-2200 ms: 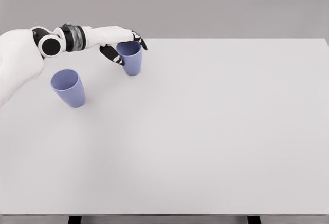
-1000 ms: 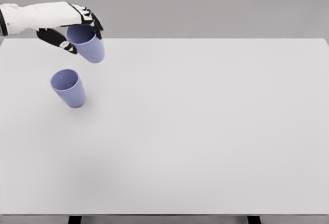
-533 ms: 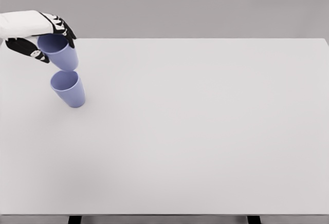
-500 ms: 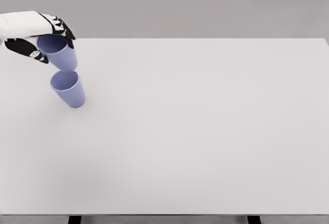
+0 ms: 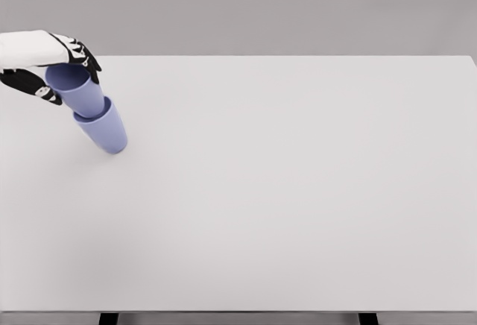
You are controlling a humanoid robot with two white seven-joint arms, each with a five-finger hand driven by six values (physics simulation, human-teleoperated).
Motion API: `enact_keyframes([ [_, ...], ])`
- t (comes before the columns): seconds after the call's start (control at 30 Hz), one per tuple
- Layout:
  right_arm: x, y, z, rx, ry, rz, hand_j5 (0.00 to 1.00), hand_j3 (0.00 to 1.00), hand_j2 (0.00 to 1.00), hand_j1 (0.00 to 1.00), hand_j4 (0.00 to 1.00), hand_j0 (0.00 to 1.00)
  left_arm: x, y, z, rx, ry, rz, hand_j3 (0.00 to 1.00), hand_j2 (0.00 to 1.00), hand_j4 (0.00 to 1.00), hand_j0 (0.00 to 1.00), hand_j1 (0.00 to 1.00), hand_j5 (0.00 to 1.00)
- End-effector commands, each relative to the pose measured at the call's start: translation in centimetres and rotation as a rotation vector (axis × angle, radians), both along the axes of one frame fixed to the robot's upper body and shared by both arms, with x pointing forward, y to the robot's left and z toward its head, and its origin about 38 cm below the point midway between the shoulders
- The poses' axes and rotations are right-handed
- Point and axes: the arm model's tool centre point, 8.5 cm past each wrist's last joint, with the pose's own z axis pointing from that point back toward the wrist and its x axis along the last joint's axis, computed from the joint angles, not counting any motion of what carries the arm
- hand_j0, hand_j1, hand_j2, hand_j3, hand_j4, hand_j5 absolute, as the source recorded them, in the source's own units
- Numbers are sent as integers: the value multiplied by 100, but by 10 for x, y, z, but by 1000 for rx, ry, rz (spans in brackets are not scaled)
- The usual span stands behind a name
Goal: Place the right cup on the left cup with left arm
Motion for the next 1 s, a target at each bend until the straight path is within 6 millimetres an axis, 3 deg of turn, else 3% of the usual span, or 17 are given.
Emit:
enact_keyframes([
  [0.0,0,0,0,1,0,1,100,100,100,100,100,100,-2,-3,1,-9,1,-7,59,59,59,59,59,59],
  [0.2,0,0,0,1,0,1,100,100,100,100,100,100,-9,-10,4,-37,5,-34,60,60,60,60,60,60],
  [0.23,0,0,0,1,0,1,100,100,100,100,100,100,-11,-14,5,-40,5,-48,77,77,77,77,77,77],
  [0.27,0,0,0,1,0,1,100,100,100,100,100,100,-11,-14,4,-40,7,-48,82,82,82,82,82,82],
  [0.3,0,0,0,1,0,1,100,100,100,100,100,100,-12,-11,5,-39,5,-40,95,95,95,95,95,95],
  [0.37,0,0,0,1,0,1,100,100,100,100,100,100,-13,-8,5,-39,3,-34,100,100,100,100,100,100],
  [0.77,0,0,0,1,0,1,100,100,100,100,100,100,-17,-5,8,-40,-1,-30,100,100,100,100,100,100],
  [0.9,0,0,0,1,0,1,100,100,100,100,100,100,-45,-32,34,-184,7,-125,100,100,100,100,100,100],
  [0.97,0,0,0,1,0,1,100,100,100,100,100,100,-74,-77,42,-285,60,-275,100,100,100,100,100,100],
])
